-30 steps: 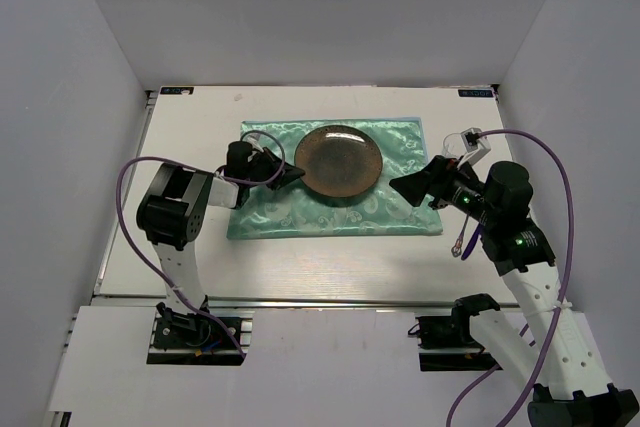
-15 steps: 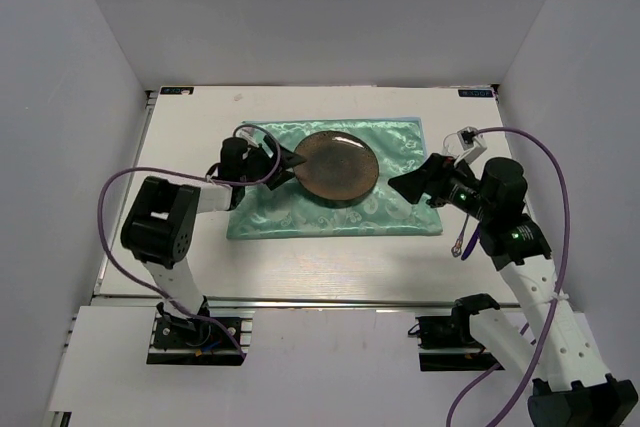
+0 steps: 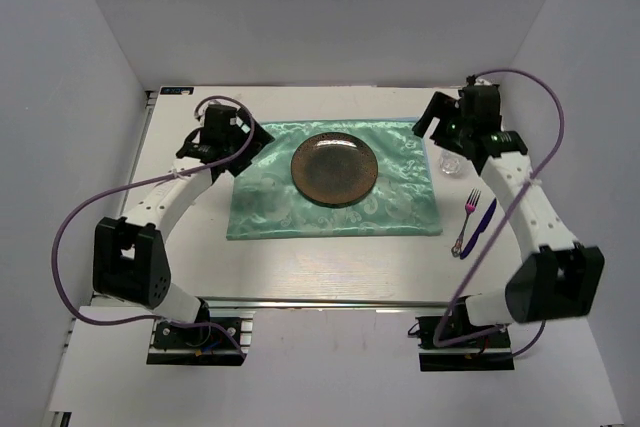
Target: Set the dinner table for one person
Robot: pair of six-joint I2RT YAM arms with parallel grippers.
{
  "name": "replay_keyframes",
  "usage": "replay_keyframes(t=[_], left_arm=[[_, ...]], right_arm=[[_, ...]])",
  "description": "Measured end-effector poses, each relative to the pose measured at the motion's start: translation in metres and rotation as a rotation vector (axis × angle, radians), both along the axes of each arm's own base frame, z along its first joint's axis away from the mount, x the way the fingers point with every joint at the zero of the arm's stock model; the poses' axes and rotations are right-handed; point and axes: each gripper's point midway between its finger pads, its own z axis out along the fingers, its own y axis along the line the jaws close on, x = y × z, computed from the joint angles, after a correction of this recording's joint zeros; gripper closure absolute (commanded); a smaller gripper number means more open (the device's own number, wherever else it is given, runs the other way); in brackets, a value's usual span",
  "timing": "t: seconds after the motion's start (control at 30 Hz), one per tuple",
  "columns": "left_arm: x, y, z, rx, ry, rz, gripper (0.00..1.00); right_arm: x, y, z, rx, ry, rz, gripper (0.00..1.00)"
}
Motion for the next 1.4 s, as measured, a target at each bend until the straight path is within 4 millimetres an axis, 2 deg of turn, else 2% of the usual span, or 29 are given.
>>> replay_keyframes(t=[0.1, 0.17, 0.3, 0.4, 0.5, 0.6, 0.63, 0.7, 0.73, 0.77, 0.8, 0.87, 1.0, 1.13, 1.2, 1.3, 1.4], left_arm=[[-0.014, 0.025, -0.005, 0.1, 0.083, 0.071, 0.02], [-0.029, 0.039, -0.011, 0.156, 0.136, 0.106, 0.02], [-0.068, 0.064, -0.017, 0.222, 0.17, 0.135, 0.02], [-0.094, 0.073, -0.011, 0.249, 0.151, 0.121, 0.02], [-0.098, 0.077, -0.001, 0.275, 0.115, 0.108, 0.02], [-0.099, 0.079, -0.002, 0.302, 0.111, 0.089, 0.02], [-0.099, 0.079, -0.004, 0.308, 0.112, 0.083, 0.02], [-0.103, 0.079, -0.012, 0.317, 0.126, 0.067, 0.02], [-0.105, 0.079, -0.017, 0.321, 0.136, 0.06, 0.02], [-0.107, 0.079, -0.02, 0.321, 0.145, 0.052, 0.02], [-0.108, 0.078, -0.024, 0.322, 0.154, 0.044, 0.02], [-0.11, 0.077, -0.027, 0.324, 0.165, 0.028, 0.02], [-0.109, 0.076, -0.028, 0.334, 0.162, 0.012, 0.02], [-0.112, 0.078, -0.023, 0.346, 0.147, 0.001, 0.02], [-0.114, 0.079, -0.016, 0.348, 0.123, -0.003, 0.02], [-0.117, 0.08, -0.004, 0.356, 0.082, -0.011, 0.02], [-0.12, 0.082, 0.004, 0.37, 0.054, -0.025, 0.02]], right_arm=[[0.04, -0.027, -0.018, -0.101, 0.055, -0.101, 0.15], [0.056, -0.041, -0.038, -0.156, 0.11, -0.147, 0.18], [0.069, -0.064, -0.092, -0.253, 0.253, -0.194, 0.22], [0.079, -0.074, -0.121, -0.299, 0.329, -0.206, 0.23], [0.089, -0.083, -0.137, -0.335, 0.363, -0.214, 0.24], [0.092, -0.087, -0.147, -0.359, 0.379, -0.214, 0.28], [0.093, -0.088, -0.148, -0.366, 0.383, -0.213, 0.3], [0.096, -0.089, -0.151, -0.376, 0.387, -0.214, 0.45], [0.098, -0.09, -0.152, -0.381, 0.388, -0.21, 0.69], [0.1, -0.09, -0.154, -0.388, 0.388, -0.204, 0.8], [0.103, -0.091, -0.156, -0.39, 0.389, -0.206, 0.82], [0.106, -0.092, -0.16, -0.398, 0.391, -0.205, 1.0], [0.113, -0.096, -0.154, -0.426, 0.391, -0.219, 1.0], [0.13, -0.09, -0.138, -0.474, 0.348, -0.206, 1.0], [0.143, -0.077, -0.123, -0.495, 0.309, -0.178, 1.0], [0.165, -0.045, -0.102, -0.492, 0.239, -0.108, 1.0], [0.187, -0.011, -0.092, -0.476, 0.186, -0.034, 1.0]])
